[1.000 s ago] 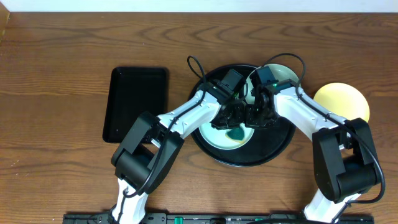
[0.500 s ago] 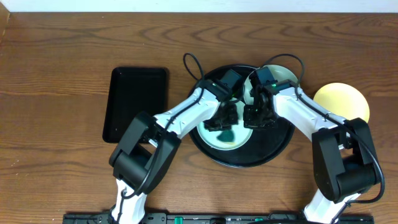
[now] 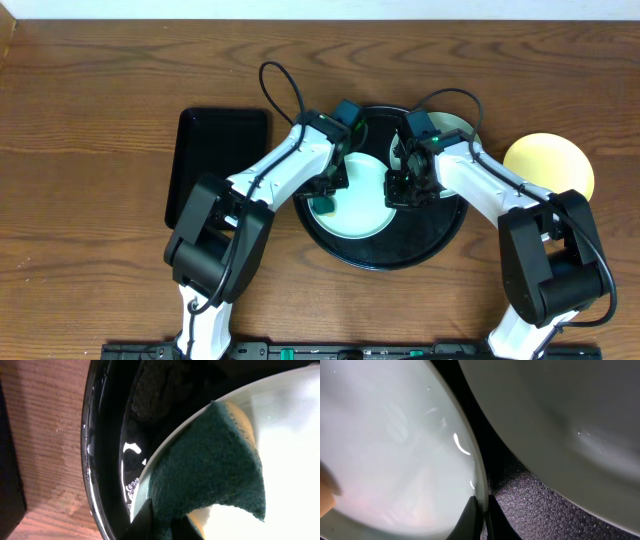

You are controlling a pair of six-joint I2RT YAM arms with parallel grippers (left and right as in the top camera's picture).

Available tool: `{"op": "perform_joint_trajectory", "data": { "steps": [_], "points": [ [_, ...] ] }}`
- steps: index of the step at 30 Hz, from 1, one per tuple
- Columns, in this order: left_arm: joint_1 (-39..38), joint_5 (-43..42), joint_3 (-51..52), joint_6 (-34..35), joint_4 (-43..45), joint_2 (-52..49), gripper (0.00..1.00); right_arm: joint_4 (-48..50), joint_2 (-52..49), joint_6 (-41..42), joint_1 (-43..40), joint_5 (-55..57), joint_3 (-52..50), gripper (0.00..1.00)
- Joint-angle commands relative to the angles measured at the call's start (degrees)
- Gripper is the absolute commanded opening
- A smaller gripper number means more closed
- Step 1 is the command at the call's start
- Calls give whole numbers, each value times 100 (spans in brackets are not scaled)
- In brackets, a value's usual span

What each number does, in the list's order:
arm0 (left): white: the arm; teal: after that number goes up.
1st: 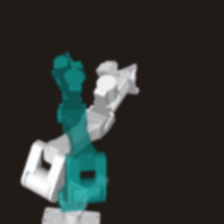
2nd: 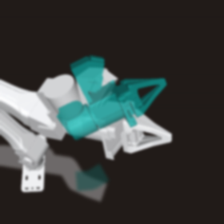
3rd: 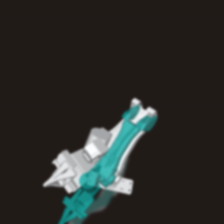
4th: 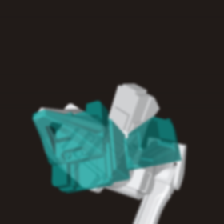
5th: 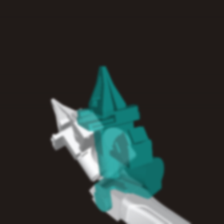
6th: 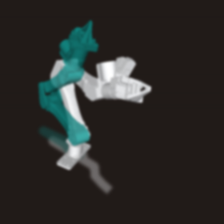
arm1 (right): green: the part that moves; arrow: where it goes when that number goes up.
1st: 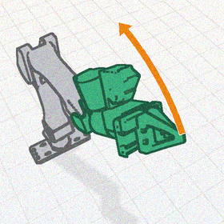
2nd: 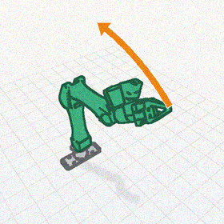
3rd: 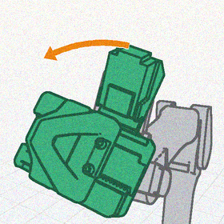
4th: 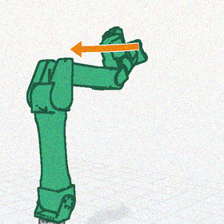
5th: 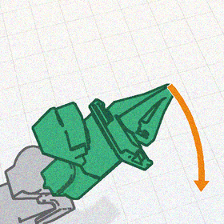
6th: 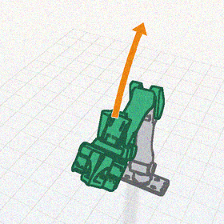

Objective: Clean dirty plates on tray and stack at the side
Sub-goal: 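Return the sponge to the black rectangular tray with the left gripper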

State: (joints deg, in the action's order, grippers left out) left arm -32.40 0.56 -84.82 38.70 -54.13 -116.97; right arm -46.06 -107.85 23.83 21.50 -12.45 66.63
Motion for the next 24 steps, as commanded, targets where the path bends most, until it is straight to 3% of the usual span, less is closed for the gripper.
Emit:
{"op": "perform_joint_trajectory", "data": {
  "steps": [1, 9, 14, 20, 24],
  "points": [
    [208, 160, -243, -293, -138, 385, 7, -105, -87, -74, -57, 632, -81, 1],
    [363, -35, -249, -793, -376, 1746, 8, 44, -87, -658, -55, 892, -81, 1],
    [979, 13, -236, -1121, -715, 2341, 7, 157, -87, -1134, -55, 551, -81, 1],
    [2059, 4, 170, -1517, -723, 2295, 8, 190, -15, -1126, -55, 376, -70, 1],
    [2573, 4, 949, -1832, -175, 2127, 12, 170, 348, -1121, -55, 382, -70, 1]
  ]
}}
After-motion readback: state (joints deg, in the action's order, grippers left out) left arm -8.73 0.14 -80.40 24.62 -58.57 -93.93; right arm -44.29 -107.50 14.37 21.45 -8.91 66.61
